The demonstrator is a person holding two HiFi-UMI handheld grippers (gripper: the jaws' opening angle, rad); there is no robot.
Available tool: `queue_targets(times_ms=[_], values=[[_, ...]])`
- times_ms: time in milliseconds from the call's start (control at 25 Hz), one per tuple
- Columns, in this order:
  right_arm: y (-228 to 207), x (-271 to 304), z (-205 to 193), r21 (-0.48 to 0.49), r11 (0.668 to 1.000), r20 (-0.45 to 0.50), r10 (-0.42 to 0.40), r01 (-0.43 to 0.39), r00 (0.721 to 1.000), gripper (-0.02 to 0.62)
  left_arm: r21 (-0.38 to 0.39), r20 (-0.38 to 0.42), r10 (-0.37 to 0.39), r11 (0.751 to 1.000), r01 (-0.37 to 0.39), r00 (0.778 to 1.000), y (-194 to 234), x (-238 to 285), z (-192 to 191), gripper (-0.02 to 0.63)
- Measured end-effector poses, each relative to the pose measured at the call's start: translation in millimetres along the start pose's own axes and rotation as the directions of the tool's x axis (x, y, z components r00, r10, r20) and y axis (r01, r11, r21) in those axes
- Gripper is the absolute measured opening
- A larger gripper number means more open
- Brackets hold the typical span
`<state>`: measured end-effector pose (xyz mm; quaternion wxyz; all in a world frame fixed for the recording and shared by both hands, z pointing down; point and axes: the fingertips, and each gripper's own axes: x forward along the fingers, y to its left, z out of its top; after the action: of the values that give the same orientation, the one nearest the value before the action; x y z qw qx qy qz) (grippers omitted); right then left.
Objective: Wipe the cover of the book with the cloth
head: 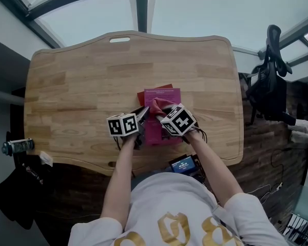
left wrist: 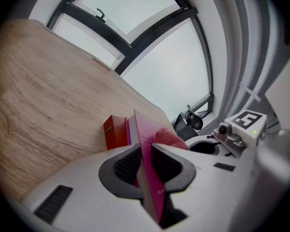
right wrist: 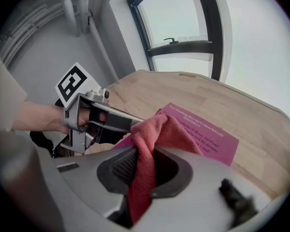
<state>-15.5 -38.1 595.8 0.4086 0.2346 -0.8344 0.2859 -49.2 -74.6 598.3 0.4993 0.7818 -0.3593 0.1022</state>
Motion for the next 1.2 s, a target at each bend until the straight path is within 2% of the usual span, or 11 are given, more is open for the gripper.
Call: queue_targets(times_ms=[200,1200], values=[[-11,1,10,0.053,0.999,0.011,-0.002,0.002,1.000,0.071,-0.014,-0.005,-0.006,1.000,0.005,1.000,1,2,-4,0.074],[-41,10,45,0.136,0.991,0.088,-0.023,0.011,0.996,0.071,-0.062,0.002,-0.030,0.998,0.030,1.000,2,1,-4,0.072]])
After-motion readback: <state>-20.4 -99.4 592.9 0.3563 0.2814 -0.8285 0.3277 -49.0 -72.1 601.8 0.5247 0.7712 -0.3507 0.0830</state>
